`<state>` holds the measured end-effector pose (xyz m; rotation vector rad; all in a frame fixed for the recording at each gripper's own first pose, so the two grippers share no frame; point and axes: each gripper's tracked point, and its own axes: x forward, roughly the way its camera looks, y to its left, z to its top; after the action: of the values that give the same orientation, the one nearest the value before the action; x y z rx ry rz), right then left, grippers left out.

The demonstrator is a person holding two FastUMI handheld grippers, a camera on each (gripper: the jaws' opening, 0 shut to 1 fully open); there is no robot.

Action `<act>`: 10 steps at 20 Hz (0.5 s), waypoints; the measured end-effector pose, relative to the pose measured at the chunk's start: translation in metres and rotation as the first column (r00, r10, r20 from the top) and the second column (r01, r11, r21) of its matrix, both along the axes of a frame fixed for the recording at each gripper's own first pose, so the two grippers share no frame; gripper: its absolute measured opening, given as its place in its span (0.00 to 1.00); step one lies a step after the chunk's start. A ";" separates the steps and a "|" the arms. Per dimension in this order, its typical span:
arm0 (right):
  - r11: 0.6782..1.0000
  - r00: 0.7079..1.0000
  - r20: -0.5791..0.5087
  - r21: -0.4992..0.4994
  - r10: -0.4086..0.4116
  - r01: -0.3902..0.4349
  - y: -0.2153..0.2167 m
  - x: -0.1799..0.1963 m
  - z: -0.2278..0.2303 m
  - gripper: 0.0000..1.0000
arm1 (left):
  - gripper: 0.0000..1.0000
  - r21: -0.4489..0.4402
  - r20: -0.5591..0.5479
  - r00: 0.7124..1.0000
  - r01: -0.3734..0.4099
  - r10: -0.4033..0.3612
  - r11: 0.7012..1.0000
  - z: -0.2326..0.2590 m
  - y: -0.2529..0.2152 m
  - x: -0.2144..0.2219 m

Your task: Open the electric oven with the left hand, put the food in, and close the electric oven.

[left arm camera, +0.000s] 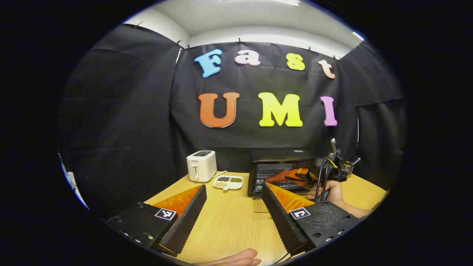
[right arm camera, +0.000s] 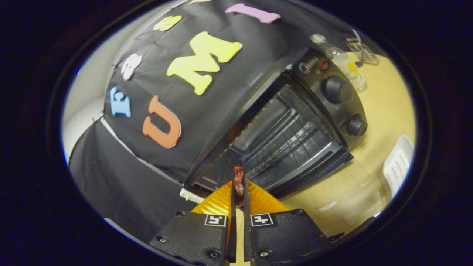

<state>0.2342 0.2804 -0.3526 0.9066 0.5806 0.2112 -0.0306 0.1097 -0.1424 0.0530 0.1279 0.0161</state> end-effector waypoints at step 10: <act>0.965 0.995 0.062 -0.244 -0.079 0.092 -0.015 0.036 -0.021 0.13 | 0.96 -0.038 -0.068 0.997 -0.026 0.024 0.999 -0.023 0.018 0.003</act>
<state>0.2699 0.2649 -0.3731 0.6810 0.5057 0.0819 -0.0276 0.1272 -0.1659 0.0128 0.1964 0.0367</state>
